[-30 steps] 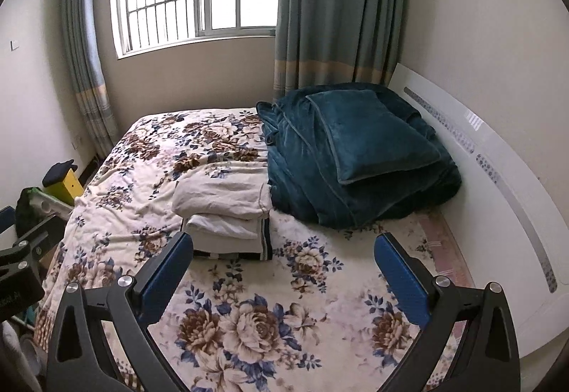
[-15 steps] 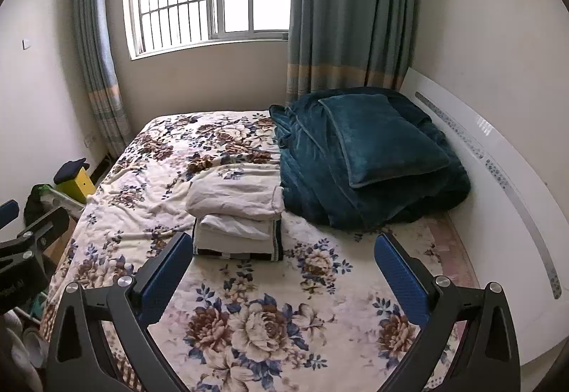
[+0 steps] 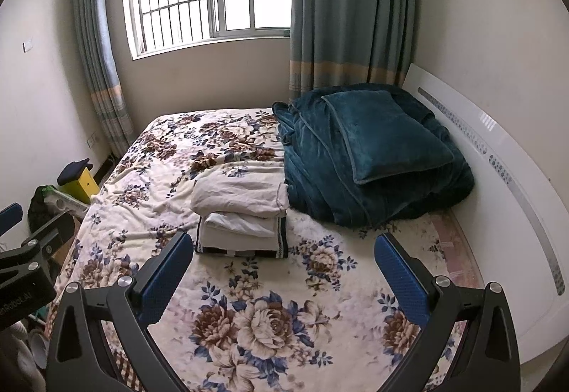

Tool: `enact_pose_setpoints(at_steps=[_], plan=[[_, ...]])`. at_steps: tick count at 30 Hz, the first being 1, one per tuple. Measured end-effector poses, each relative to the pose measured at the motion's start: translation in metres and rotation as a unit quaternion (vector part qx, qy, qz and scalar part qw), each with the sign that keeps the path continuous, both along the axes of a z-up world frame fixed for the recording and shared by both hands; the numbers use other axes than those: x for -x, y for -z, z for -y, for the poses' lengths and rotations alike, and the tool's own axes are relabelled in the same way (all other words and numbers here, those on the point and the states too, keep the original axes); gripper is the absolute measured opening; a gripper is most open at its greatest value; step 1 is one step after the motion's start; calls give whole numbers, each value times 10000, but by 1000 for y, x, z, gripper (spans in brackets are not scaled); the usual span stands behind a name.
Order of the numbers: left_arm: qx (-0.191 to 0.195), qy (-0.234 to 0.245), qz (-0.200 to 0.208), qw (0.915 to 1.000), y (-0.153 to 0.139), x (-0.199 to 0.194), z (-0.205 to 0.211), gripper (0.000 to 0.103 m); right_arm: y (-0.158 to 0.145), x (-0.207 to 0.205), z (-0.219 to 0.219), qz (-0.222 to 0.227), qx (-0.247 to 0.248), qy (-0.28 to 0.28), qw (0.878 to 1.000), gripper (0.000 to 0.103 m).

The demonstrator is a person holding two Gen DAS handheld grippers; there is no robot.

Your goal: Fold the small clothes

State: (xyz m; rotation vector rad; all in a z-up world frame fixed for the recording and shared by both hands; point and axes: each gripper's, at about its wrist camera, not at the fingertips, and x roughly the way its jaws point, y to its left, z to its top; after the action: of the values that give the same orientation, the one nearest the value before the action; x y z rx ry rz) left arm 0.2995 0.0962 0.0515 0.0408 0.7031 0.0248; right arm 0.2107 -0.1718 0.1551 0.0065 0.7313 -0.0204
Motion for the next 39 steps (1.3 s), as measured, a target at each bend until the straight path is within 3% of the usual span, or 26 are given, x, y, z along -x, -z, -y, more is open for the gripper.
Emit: enact_pose_setpoints(at_steps=[39], plan=[[88,101,72,9999,-7,-1,-4,103,-14,12,0,115,-91,110,9998,103]])
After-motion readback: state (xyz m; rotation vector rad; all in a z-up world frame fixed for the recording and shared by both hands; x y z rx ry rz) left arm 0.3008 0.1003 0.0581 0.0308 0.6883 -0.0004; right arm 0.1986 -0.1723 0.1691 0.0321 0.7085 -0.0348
